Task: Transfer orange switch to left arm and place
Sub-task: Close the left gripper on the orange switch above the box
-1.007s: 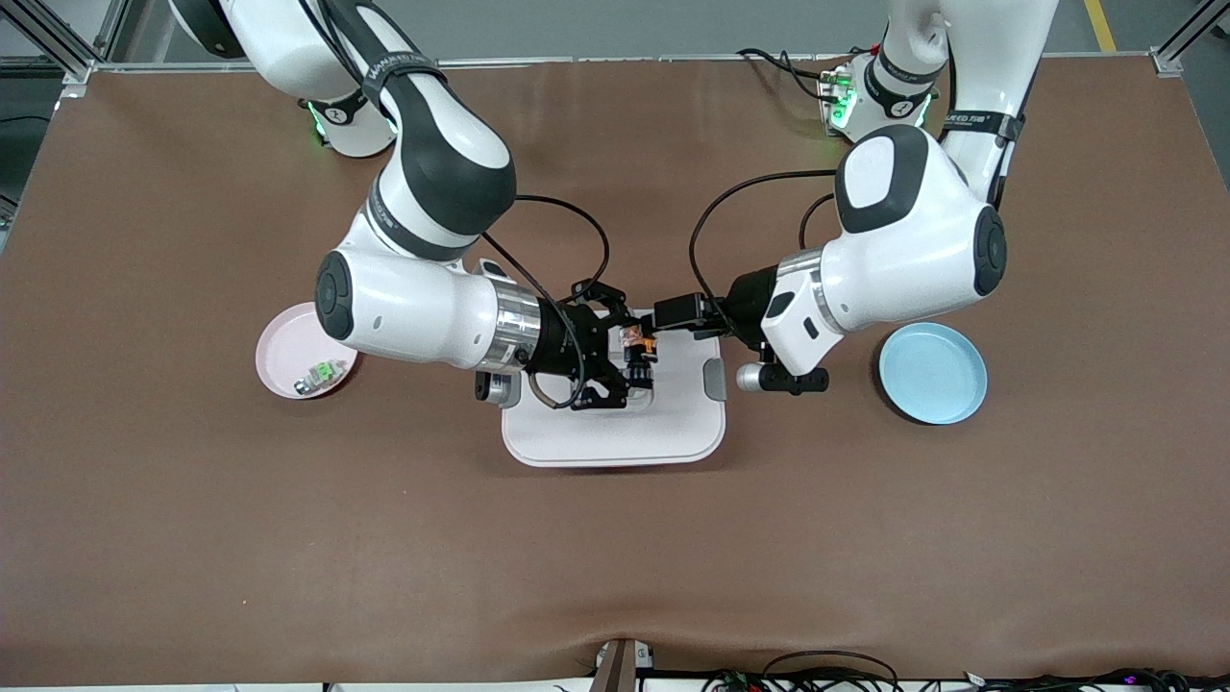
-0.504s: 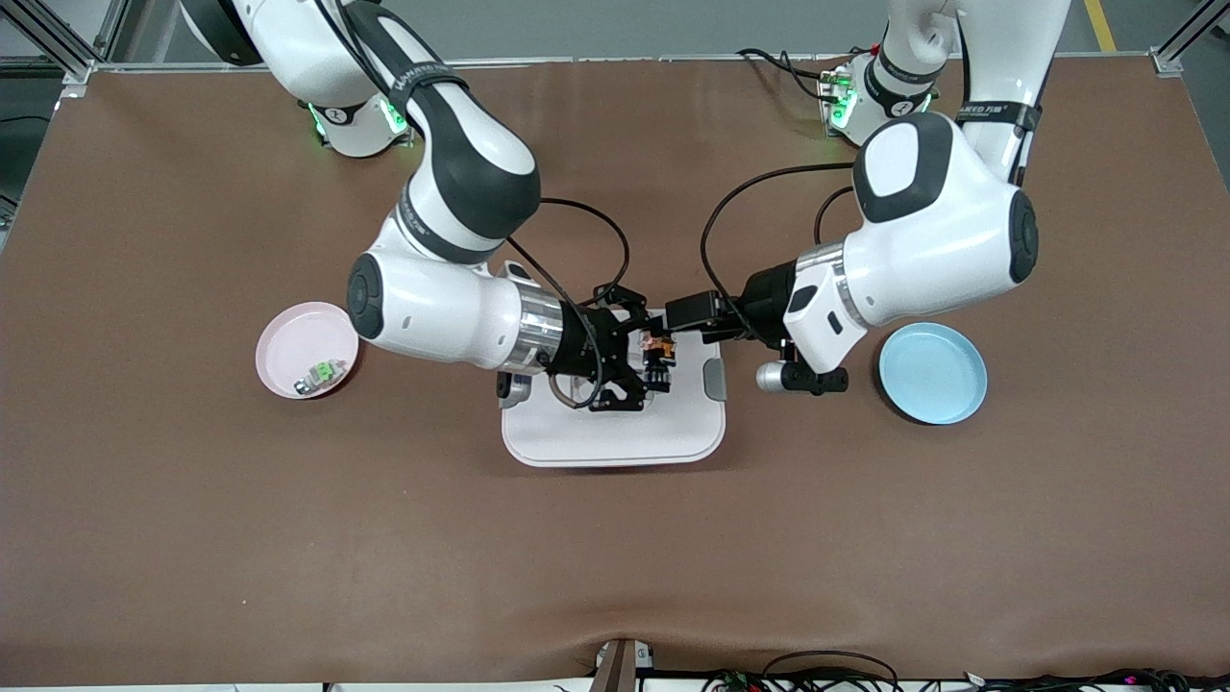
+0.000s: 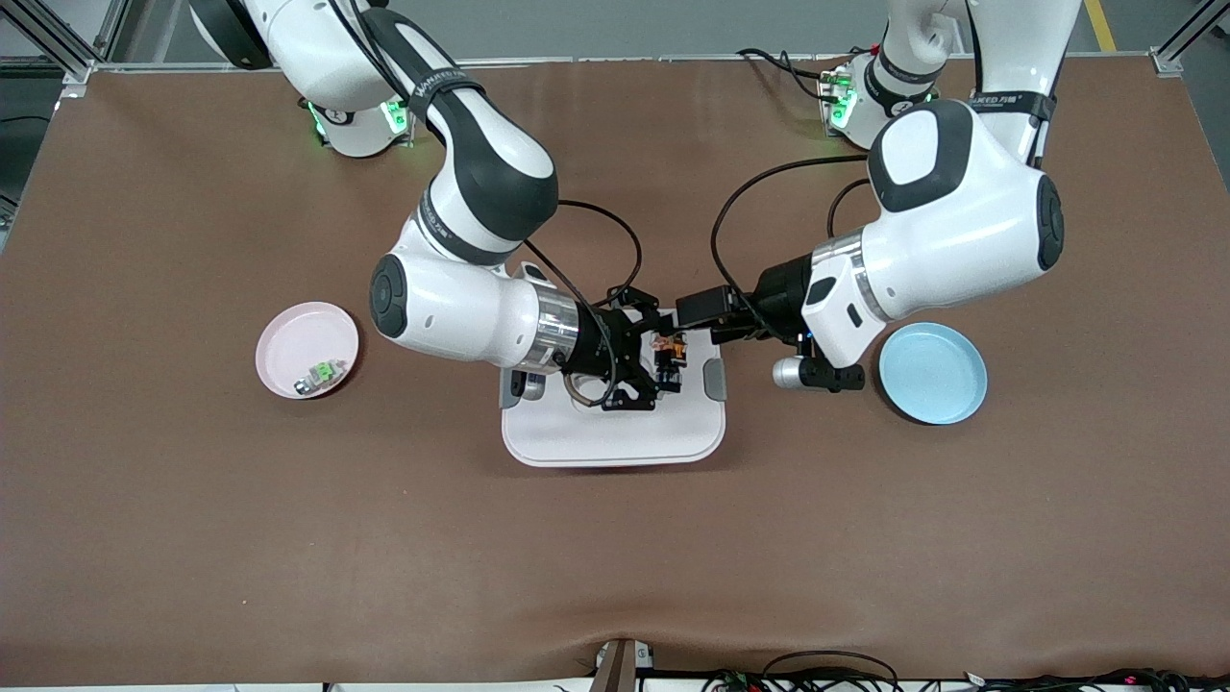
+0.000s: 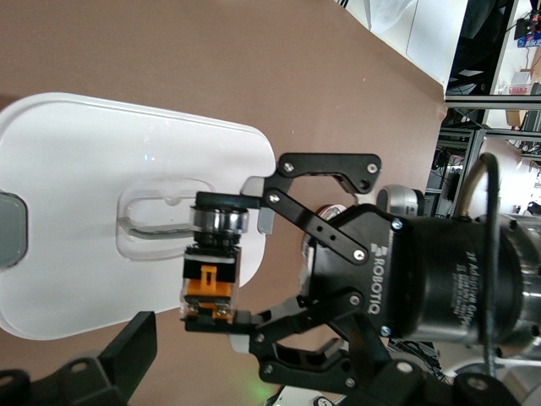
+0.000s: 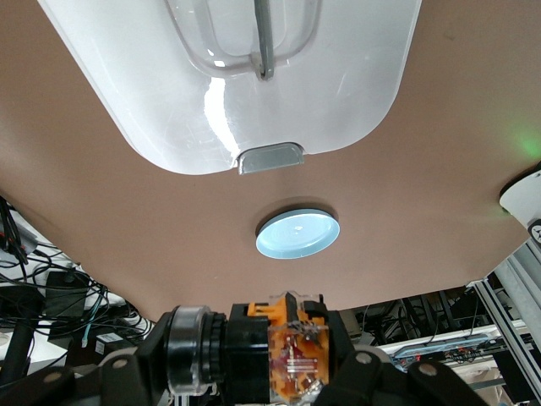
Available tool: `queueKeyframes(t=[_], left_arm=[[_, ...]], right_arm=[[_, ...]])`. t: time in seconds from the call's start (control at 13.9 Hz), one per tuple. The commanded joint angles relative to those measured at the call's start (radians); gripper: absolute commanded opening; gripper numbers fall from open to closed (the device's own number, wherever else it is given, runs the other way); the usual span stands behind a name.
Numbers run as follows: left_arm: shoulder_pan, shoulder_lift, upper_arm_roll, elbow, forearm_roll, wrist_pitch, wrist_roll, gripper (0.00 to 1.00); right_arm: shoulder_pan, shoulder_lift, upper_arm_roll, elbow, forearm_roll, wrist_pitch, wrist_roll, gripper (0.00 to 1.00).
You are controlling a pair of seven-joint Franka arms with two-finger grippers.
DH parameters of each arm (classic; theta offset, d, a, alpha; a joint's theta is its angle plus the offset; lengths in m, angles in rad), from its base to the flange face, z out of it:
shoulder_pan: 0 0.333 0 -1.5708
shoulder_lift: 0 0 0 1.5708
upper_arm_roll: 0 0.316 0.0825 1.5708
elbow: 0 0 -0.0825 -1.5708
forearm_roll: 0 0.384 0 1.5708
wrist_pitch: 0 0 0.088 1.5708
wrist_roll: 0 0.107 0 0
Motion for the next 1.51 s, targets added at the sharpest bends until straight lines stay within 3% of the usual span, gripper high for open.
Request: queueKeyframes(t=[0.0,0.5,1.44], left_arm=[[0.003,0.018,0.000,0.012,-0.015,0.008,0.053,1.00],[-0.031,0.075,-0.008,0.029,-0.017,0.081,0.058,1.00],[-0.036,0.084,-0.008,0.029,-0.014,0.083,0.062,1.00]], right_arm=[[-0.005,0.020,0.009,0.041,0.017,-0.009,0.041,0.00],[-0.039,0.020,0.076,0.073,0.019,0.003,0.087,0.00],[-0.063,0.019,0.083,0.084,0.019,-0.012,0.090,0.00]])
